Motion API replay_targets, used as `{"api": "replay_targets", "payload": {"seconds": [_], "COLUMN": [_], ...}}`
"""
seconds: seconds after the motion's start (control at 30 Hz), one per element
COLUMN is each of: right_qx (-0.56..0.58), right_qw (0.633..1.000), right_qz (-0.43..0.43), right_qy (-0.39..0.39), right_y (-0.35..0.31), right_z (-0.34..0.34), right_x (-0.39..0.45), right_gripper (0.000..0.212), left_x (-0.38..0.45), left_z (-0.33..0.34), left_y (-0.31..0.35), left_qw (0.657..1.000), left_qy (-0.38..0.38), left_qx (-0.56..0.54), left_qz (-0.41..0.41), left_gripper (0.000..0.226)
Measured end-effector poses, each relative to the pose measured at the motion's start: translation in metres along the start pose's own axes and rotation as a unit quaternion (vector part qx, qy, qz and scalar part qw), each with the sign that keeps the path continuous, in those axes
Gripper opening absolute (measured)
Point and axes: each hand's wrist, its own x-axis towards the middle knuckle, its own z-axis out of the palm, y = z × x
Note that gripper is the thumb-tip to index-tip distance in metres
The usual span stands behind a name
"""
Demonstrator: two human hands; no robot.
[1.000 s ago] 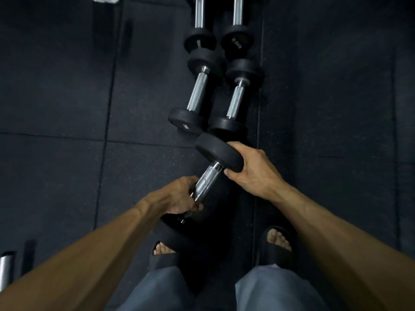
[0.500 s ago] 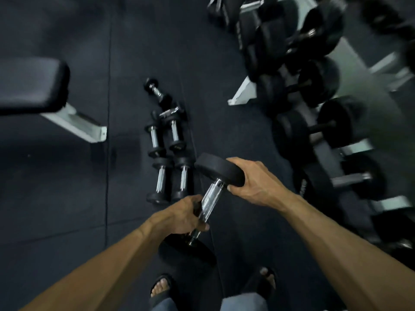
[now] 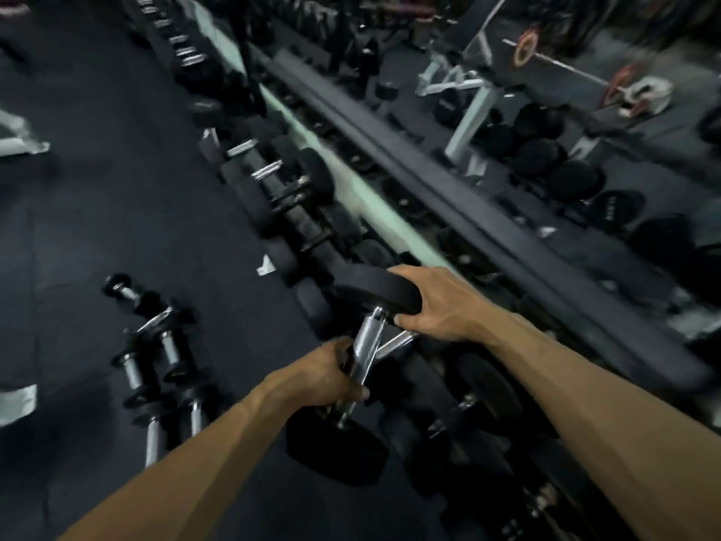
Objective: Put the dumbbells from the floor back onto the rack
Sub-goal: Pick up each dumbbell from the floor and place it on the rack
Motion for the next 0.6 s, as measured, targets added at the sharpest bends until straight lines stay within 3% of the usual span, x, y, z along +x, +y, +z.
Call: {"api": "replay_targets", "payload": {"seconds": [0.2, 0.37, 0.47, 0.6], "right_qx": [-0.018, -0.049, -0.046, -0.03], "right_qw": [0.999, 0.994, 0.99, 0.988], "right_qz": [0.044, 0.094, 0.123, 0.138], "right_qy": [0.018, 0.039, 0.054, 0.067], "right_y": [0.1, 0.178, 0.221, 0.277], "right_z": [-0.096, -0.165, -0.195, -0.207], "right_x": [-0.064, -0.105, -0.119, -0.115], "right_gripper": [0.053, 0.051, 0.046, 0.048], "left_x": [0.059, 0.108, 0.146, 0.198], "left_z": [0.07, 0.124, 0.146, 0.168], "left_y": [0.125, 0.217, 0.259, 0.288], "left_qw": [0.998, 0.994, 0.992, 0.99], "left_qy": [-0.045, -0.08, -0.091, -0.101], "left_qx": [0.023, 0.014, 0.044, 0.078], "left_qz": [0.023, 0.067, 0.071, 0.052], "left_gripper": [0.058, 0.033, 0.057, 0.053]}}
